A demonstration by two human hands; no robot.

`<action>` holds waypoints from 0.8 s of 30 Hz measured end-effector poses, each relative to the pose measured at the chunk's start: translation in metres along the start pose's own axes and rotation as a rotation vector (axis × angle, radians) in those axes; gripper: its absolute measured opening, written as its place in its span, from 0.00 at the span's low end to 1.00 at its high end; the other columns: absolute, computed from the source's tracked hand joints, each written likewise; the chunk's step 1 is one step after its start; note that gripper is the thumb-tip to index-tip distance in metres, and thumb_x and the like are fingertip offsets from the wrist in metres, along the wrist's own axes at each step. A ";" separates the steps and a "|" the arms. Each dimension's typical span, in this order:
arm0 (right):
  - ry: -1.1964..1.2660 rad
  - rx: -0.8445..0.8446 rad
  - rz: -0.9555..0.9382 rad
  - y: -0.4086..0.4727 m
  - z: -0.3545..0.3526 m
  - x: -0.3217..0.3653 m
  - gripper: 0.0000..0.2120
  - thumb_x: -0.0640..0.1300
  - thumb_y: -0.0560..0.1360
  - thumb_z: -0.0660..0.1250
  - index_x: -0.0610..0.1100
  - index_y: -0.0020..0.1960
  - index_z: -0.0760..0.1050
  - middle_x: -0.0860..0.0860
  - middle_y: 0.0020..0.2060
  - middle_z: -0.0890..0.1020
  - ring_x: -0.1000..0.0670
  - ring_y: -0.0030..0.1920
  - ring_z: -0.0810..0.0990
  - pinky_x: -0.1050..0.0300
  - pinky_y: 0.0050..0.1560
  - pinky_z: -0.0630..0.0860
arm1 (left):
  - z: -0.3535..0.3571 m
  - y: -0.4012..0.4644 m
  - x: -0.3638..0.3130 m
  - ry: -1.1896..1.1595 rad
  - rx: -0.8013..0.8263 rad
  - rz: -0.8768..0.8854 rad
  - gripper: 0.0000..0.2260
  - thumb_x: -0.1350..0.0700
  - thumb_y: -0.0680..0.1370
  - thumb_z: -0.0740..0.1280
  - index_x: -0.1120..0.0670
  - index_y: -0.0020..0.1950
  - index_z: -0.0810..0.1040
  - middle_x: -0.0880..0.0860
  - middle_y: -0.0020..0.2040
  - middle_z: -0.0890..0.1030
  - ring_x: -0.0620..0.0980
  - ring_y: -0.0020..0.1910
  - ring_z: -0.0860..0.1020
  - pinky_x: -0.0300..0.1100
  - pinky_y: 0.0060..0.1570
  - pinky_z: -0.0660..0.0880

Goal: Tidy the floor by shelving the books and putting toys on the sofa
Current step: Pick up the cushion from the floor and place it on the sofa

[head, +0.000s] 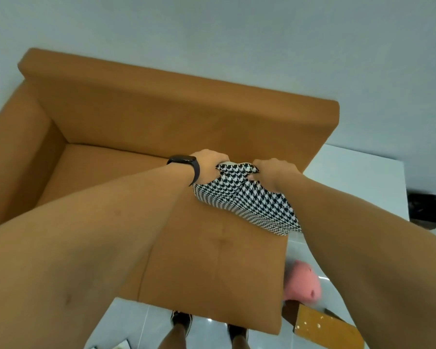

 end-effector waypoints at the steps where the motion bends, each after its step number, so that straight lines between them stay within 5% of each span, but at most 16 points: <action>1: -0.032 -0.037 -0.003 0.003 -0.006 0.004 0.19 0.61 0.83 0.56 0.49 0.64 0.69 0.49 0.46 0.78 0.46 0.47 0.79 0.44 0.53 0.79 | -0.004 0.002 0.006 -0.014 -0.008 -0.014 0.15 0.60 0.83 0.61 0.48 0.68 0.74 0.51 0.59 0.80 0.56 0.53 0.79 0.56 0.53 0.79; 4: -0.060 -0.133 -0.011 0.014 -0.022 0.015 0.19 0.62 0.82 0.56 0.48 0.61 0.68 0.50 0.45 0.77 0.47 0.46 0.78 0.45 0.50 0.79 | -0.015 0.007 0.025 -0.056 -0.026 -0.040 0.15 0.61 0.84 0.59 0.49 0.68 0.74 0.52 0.54 0.80 0.57 0.49 0.80 0.55 0.50 0.80; 10: -0.059 -0.223 0.005 0.025 -0.033 0.014 0.24 0.60 0.81 0.60 0.50 0.73 0.64 0.48 0.67 0.74 0.41 0.67 0.72 0.41 0.66 0.69 | -0.042 0.015 0.062 -0.114 -0.100 -0.079 0.14 0.63 0.84 0.58 0.51 0.67 0.74 0.53 0.51 0.79 0.52 0.38 0.76 0.45 0.36 0.73; 14: -0.094 -0.210 0.057 0.031 -0.035 0.016 0.29 0.61 0.79 0.64 0.51 0.75 0.62 0.48 0.68 0.73 0.41 0.69 0.70 0.40 0.68 0.68 | -0.049 0.014 0.089 -0.120 -0.116 -0.111 0.16 0.66 0.84 0.57 0.53 0.67 0.76 0.56 0.57 0.81 0.53 0.41 0.75 0.45 0.40 0.70; 24: -0.131 -0.387 0.008 0.054 -0.081 0.072 0.18 0.42 0.81 0.65 0.49 0.69 0.67 0.49 0.61 0.75 0.43 0.63 0.72 0.44 0.61 0.70 | -0.091 0.011 0.154 -0.146 -0.292 -0.201 0.18 0.64 0.82 0.57 0.48 0.67 0.75 0.54 0.59 0.80 0.58 0.49 0.80 0.56 0.50 0.81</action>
Point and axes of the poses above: each hand's wrist, its own y-axis towards the middle knuckle, its own z-axis out of the palm, x = y × z, the point moved 6 cm from there along y, towards the middle knuckle
